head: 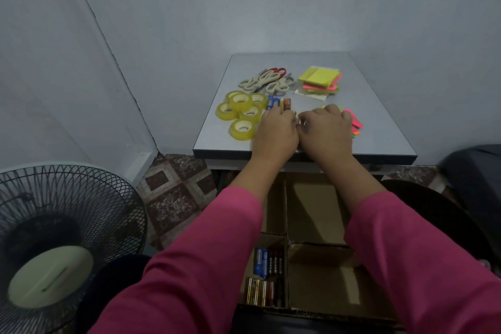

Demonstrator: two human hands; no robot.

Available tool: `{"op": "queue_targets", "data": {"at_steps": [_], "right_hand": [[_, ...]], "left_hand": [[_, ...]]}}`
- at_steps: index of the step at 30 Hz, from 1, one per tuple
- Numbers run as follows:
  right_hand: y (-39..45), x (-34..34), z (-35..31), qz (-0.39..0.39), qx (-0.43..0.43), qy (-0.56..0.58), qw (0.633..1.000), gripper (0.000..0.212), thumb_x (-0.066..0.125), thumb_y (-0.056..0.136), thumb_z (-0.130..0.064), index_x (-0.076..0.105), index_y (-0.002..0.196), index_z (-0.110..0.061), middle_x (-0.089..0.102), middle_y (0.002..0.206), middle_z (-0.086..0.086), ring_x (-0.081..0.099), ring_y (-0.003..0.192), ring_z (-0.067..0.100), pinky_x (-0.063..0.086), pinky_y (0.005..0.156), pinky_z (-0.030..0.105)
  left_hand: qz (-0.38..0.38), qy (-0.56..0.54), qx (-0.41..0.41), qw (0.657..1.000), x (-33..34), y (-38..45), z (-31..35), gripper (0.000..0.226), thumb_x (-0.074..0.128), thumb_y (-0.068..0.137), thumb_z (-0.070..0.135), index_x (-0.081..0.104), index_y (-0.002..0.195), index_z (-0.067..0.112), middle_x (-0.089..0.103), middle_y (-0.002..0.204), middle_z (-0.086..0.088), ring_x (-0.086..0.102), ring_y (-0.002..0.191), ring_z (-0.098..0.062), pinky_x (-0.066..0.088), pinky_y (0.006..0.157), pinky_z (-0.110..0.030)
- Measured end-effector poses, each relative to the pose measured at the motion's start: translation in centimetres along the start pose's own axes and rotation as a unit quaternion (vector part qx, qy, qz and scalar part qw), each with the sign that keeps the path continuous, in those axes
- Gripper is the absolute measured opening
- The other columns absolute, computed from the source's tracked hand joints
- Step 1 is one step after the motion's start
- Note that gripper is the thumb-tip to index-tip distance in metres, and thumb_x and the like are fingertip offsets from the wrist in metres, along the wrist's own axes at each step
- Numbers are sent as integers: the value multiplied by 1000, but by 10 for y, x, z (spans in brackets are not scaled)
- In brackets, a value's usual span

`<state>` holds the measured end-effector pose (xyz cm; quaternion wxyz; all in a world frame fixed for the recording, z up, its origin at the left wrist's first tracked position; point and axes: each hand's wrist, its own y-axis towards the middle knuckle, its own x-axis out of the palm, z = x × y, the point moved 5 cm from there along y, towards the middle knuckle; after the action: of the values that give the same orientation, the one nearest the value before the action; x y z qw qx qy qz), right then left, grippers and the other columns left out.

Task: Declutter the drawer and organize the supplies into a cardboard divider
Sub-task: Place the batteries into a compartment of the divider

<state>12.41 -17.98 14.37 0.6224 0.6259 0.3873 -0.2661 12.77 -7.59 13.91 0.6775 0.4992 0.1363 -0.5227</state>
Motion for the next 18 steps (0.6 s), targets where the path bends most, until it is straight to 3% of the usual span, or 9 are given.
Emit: {"op": "queue_targets", "data": {"at_steps": [3,6,10,13,16,18], "right_hand": [[-12,-5,-1,18,-7,-50,999,24,54,78,-29,69,66,-14,65,62,4,56,76,28,34,69,35],[-28,-10,-2,40,-37,-87,995,24,57,81,-29,71,68,-15,65,59,4,57,76,27,29,70,36],[-46,-20,-3,97,-43,-47,993,22,59,83,-27,74,72,-15,67,62,3,59,79,28,25,70,35],[-68,-29,-3,151,-36,97,983,21,58,85,-22,75,91,-11,71,79,5,59,85,28,33,72,32],[-96,-32,-1,92,46,319,942,21,54,91,-12,68,106,-8,65,97,3,53,90,9,36,76,14],[-116,-28,1,52,117,421,898,18,51,95,-10,62,108,-14,60,98,-4,52,84,-3,38,71,5]], "left_hand": [[5,9,4,1000,-4,-8,0,8,52,91,11,59,93,8,56,94,-9,49,91,-24,32,68,-29],[7,35,5,999,-8,-19,0,11,51,92,12,59,99,7,57,99,-10,50,93,-24,35,70,-29],[-3,40,-17,999,-20,-36,0,14,51,91,10,57,103,5,56,101,-11,50,96,-26,41,75,-35],[8,-16,-47,999,-39,-58,-5,18,54,89,15,60,105,9,57,99,-4,52,92,-20,47,75,-38],[-6,-138,-76,988,-62,-89,-9,9,55,91,17,62,97,17,51,90,8,51,79,-8,49,71,-28],[-69,-207,-95,971,-73,-111,-13,10,55,93,18,63,93,22,54,92,9,51,76,-2,50,70,-25]]}}
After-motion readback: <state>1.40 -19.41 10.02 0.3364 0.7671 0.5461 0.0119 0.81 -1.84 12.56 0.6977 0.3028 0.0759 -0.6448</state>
